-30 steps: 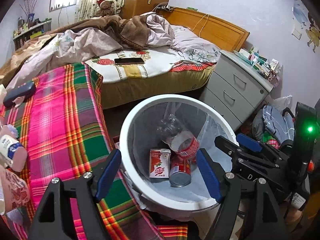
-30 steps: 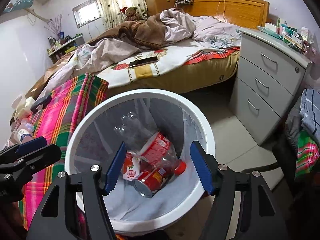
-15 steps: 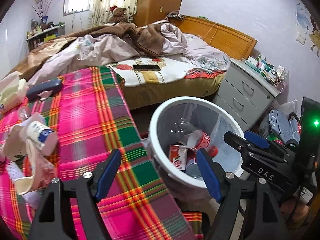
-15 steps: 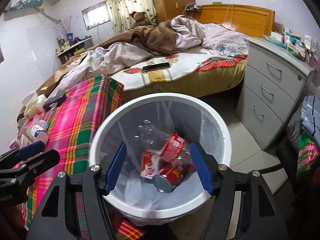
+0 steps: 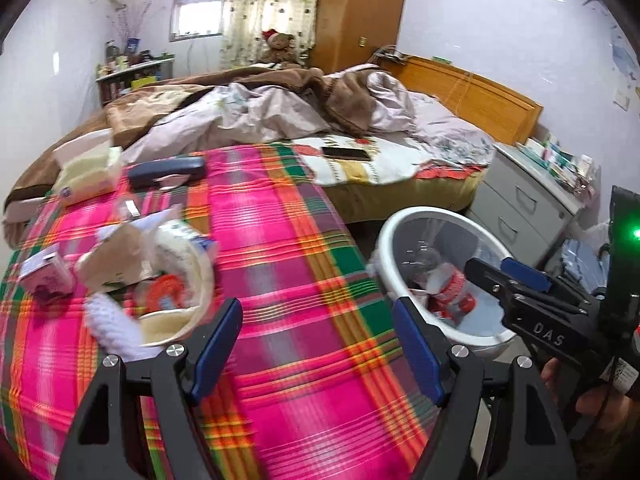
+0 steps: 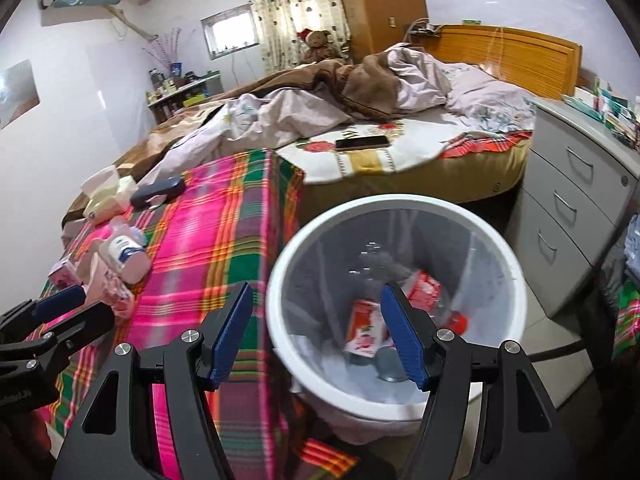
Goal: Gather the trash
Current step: 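Move both tools back over the remaining trash on the cloth, then grasp the paper cup with the right tool while the left tool grasps the purple carton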
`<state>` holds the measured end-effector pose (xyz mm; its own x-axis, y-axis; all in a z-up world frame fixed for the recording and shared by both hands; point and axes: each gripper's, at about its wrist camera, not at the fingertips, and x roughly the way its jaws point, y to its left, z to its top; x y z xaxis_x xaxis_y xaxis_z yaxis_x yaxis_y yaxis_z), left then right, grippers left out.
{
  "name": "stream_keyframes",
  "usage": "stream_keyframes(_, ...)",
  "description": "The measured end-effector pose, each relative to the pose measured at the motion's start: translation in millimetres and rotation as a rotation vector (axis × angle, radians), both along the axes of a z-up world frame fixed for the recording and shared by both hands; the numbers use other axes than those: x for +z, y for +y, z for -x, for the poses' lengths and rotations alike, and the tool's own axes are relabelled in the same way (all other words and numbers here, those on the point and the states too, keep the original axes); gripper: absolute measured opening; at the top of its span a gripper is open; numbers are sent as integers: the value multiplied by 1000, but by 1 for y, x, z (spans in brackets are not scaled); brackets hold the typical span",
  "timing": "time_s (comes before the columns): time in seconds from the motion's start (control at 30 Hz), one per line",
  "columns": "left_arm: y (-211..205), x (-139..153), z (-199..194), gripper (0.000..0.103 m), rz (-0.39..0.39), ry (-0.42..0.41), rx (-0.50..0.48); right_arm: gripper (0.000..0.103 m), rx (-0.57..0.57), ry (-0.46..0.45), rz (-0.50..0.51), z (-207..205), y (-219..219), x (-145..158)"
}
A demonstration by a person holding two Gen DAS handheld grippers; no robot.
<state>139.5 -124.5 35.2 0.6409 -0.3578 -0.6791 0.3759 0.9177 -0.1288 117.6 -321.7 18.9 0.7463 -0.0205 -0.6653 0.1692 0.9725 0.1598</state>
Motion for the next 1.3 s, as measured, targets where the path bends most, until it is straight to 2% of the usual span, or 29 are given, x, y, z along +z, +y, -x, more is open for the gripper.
stream_keyframes(0.6, 135, -9, -13, 79, 31, 9, 259, 68, 201, 12, -4, -32, 86, -2)
stream_keyframes(0.73, 157, -11, -18, 79, 6, 6, 307, 68, 238, 16, -8, -37, 104, 0)
stream_keyframes(0.87, 183, -13, -25, 79, 40, 21, 332, 68, 278, 10, -21, -43, 123, 4)
stream_keyframes(1.1, 220, -15, -44, 80, 38, 37, 378, 68, 325, 26, -56, -52, 147, 3)
stream_keyframes(1.3, 235, -20, -69, 80, -33, 45, 366, 68, 341, 63, -29, -58, 162, -7)
